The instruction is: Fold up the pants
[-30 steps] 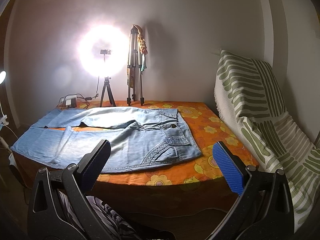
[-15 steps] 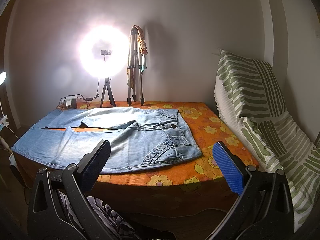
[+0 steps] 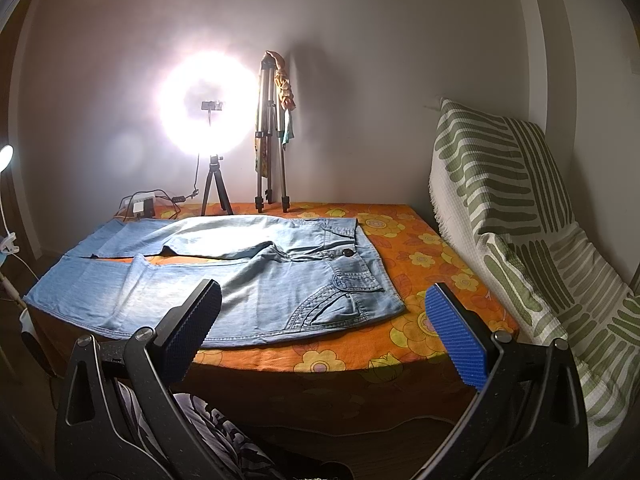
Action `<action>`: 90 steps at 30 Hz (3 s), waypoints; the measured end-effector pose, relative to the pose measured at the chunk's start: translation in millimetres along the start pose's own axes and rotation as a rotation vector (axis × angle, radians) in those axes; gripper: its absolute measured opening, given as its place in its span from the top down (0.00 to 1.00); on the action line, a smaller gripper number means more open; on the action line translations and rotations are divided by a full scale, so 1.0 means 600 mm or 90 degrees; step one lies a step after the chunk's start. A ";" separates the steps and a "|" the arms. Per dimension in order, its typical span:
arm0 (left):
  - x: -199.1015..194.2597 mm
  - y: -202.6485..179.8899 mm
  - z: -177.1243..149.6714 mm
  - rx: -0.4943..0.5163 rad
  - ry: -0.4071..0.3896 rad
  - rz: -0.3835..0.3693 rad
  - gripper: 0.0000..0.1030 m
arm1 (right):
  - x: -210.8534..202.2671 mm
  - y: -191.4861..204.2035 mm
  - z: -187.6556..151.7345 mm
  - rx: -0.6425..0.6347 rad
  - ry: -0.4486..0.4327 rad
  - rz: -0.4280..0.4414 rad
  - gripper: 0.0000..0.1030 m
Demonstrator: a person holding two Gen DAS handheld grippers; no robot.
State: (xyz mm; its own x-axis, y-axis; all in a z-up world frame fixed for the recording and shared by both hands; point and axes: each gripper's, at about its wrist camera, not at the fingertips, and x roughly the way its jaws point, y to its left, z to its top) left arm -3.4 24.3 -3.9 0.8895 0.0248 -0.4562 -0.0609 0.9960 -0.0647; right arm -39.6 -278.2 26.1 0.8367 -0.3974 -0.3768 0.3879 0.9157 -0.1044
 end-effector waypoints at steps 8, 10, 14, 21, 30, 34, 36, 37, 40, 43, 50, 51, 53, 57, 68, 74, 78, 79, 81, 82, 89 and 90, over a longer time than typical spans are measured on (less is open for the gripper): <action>0.001 -0.001 0.001 0.000 0.000 0.000 0.00 | 0.000 0.000 0.000 0.000 0.000 0.000 0.00; 0.001 -0.001 0.000 0.000 0.000 0.000 0.00 | 0.000 0.000 0.000 0.000 0.000 0.000 0.00; 0.001 -0.002 0.000 0.001 0.000 0.000 0.00 | 0.000 0.000 0.000 0.000 0.000 0.000 0.00; 0.001 -0.003 0.000 0.000 0.000 0.001 0.00 | 0.001 -0.001 -0.001 0.000 -0.001 0.000 0.00; 0.004 0.002 0.000 0.007 0.002 0.009 0.00 | 0.006 0.002 -0.001 0.001 0.004 0.000 0.00; 0.009 0.007 0.003 0.006 0.005 0.020 0.00 | 0.012 0.009 0.004 0.003 0.004 0.004 0.00; 0.012 0.012 0.005 0.004 0.009 0.026 0.00 | 0.015 0.011 0.007 -0.002 0.000 0.007 0.00; 0.013 0.013 0.006 0.006 0.010 0.029 0.00 | 0.016 0.013 0.011 -0.005 -0.004 0.009 0.00; 0.016 0.021 0.012 0.010 0.009 0.044 0.00 | 0.026 0.010 0.019 -0.003 -0.006 0.020 0.00; 0.017 0.030 0.018 0.005 0.009 0.052 0.00 | 0.036 0.013 0.028 -0.005 -0.010 0.029 0.00; 0.028 0.051 0.032 0.001 0.011 0.063 0.00 | 0.050 0.012 0.049 -0.015 -0.019 0.043 0.00; 0.033 0.056 0.035 0.001 0.009 0.062 0.00 | 0.052 0.013 0.052 -0.016 -0.020 0.045 0.00; 0.041 0.060 0.039 0.002 0.010 0.062 0.00 | 0.056 0.015 0.058 -0.029 -0.028 0.044 0.00; 0.063 0.080 0.050 0.010 0.013 0.059 0.02 | 0.067 0.026 0.078 -0.066 -0.046 0.039 0.00; 0.135 0.168 0.110 0.026 0.045 0.086 0.27 | 0.159 0.078 0.174 -0.133 -0.035 0.139 0.11; 0.187 0.233 0.188 0.003 0.070 0.098 0.34 | 0.251 0.124 0.247 -0.142 0.005 0.207 0.13; 0.230 0.263 0.250 -0.017 0.074 0.107 0.34 | 0.324 0.159 0.291 -0.143 0.030 0.250 0.13; 0.249 0.266 0.266 -0.018 0.078 0.108 0.34 | 0.352 0.173 0.299 -0.148 0.041 0.261 0.13; 0.279 0.270 0.286 -0.017 0.087 0.106 0.34 | 0.397 0.191 0.304 -0.158 0.057 0.274 0.16; 0.296 0.269 0.293 -0.016 0.092 0.104 0.34 | 0.429 0.199 0.303 -0.161 0.071 0.280 0.18; 0.491 0.232 0.299 -0.007 0.168 0.076 0.35 | 0.665 0.225 0.247 -0.185 0.165 0.271 0.21; 0.517 0.229 0.297 -0.011 0.175 0.070 0.35 | 0.705 0.227 0.233 -0.196 0.180 0.271 0.21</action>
State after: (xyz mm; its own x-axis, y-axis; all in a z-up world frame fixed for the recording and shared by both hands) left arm 345.0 184.1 3.9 0.7214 0.1067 -0.6843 -0.1606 0.9869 -0.0154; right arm 421.3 -329.7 -18.7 0.7426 0.0010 -0.6697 -0.1248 0.9827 -0.1369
